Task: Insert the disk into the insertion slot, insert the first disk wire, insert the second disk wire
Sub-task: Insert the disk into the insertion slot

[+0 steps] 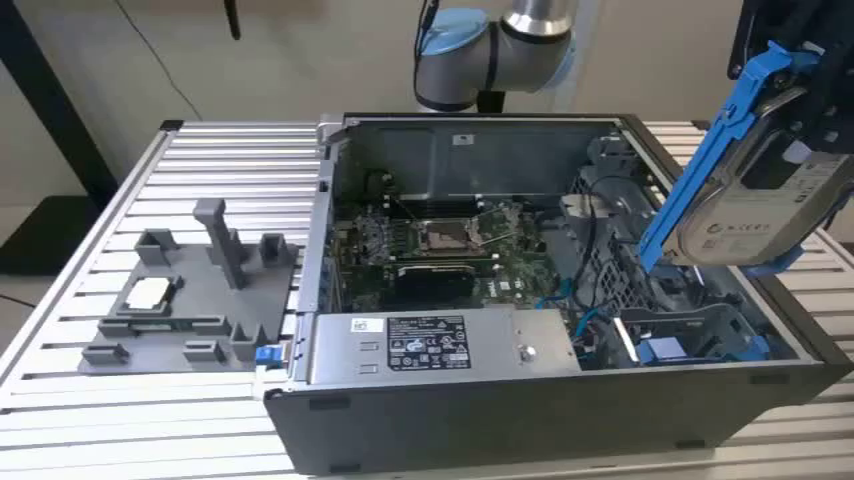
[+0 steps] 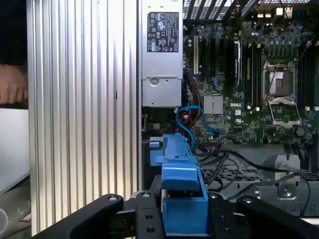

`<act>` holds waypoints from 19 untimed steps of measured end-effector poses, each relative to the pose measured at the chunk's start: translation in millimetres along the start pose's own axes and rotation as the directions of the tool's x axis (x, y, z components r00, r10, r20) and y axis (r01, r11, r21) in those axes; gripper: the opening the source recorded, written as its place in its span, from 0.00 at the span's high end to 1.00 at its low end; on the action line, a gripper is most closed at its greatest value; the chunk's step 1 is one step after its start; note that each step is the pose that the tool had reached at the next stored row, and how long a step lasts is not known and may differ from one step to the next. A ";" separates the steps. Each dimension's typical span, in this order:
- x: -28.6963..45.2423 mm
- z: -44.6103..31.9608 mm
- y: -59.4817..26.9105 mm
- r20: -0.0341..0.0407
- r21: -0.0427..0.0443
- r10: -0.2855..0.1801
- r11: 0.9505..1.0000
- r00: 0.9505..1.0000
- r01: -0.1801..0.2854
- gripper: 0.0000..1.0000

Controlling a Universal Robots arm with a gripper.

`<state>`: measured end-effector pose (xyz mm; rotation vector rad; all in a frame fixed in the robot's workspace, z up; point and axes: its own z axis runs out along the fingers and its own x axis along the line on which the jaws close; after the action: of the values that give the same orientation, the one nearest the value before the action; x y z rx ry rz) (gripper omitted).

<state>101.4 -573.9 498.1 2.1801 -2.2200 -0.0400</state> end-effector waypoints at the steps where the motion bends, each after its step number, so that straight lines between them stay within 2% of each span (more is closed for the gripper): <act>1: 0.0 0.0 0.0 0.000 0.000 0.000 1.000 1.000 0.000 0.67; 12: 0.0 0.6 0.0 0.000 0.000 0.000 1.000 1.000 0.000 0.67; 19: 0.0 8.1 -0.3 0.000 0.001 0.000 1.000 1.000 0.000 0.67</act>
<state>101.4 -573.9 490.0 2.1803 -2.2211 -0.0387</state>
